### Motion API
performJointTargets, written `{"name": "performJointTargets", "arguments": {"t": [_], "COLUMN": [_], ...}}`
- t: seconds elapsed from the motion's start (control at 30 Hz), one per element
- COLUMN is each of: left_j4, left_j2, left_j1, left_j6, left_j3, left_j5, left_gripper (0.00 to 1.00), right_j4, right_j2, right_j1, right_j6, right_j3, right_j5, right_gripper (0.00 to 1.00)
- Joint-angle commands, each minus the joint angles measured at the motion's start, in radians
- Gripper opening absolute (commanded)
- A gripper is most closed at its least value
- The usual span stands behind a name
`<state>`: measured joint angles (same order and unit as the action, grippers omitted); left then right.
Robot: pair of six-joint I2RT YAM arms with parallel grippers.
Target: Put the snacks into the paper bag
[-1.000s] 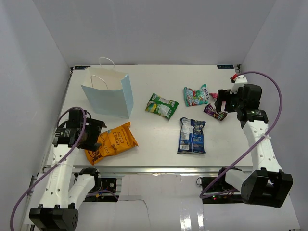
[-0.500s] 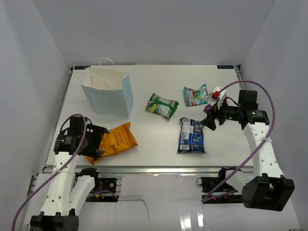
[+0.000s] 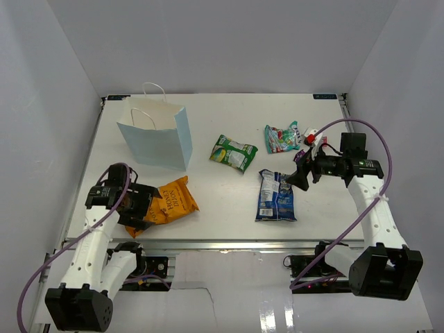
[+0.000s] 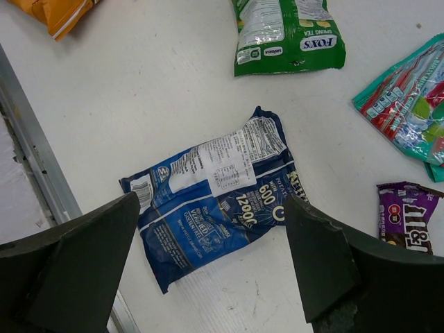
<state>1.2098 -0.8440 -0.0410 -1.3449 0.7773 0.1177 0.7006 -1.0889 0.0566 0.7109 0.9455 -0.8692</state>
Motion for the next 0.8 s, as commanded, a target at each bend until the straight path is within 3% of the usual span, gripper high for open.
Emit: {"name": "performJointTargets", "arguments": {"t": [0.0, 0.4, 0.6, 0.7, 0.77], "left_j4": [-0.013, -0.096, -0.277, -0.361, -0.421], "left_j2": [-0.004, -0.078, -0.099, -0.118, -0.099], "left_j1": [0.003, 0.001, 0.001, 0.001, 0.001], "left_j6": [-0.140, -0.120, -0.062, -0.028, 0.007], "left_j3": [-0.013, -0.145, -0.217, -0.265, -0.292], "left_j5": [0.024, -0.038, -0.096, -0.098, -0.089], "left_gripper": [0.92, 0.90, 0.90, 0.87, 0.78], "right_j4": [-0.041, -0.044, -0.046, -0.046, -0.047], "right_j2": [-0.026, -0.097, -0.124, -0.129, -0.128], "right_j1": [0.002, 0.002, 0.000, 0.000, 0.002], "right_j6": [-0.002, 0.015, 0.007, 0.012, 0.013], "right_j3": [0.002, 0.015, 0.033, 0.030, 0.027], "right_j5": [-0.045, -0.050, -0.059, -0.059, -0.057], "right_gripper": [0.90, 0.90, 0.90, 0.90, 0.90]}}
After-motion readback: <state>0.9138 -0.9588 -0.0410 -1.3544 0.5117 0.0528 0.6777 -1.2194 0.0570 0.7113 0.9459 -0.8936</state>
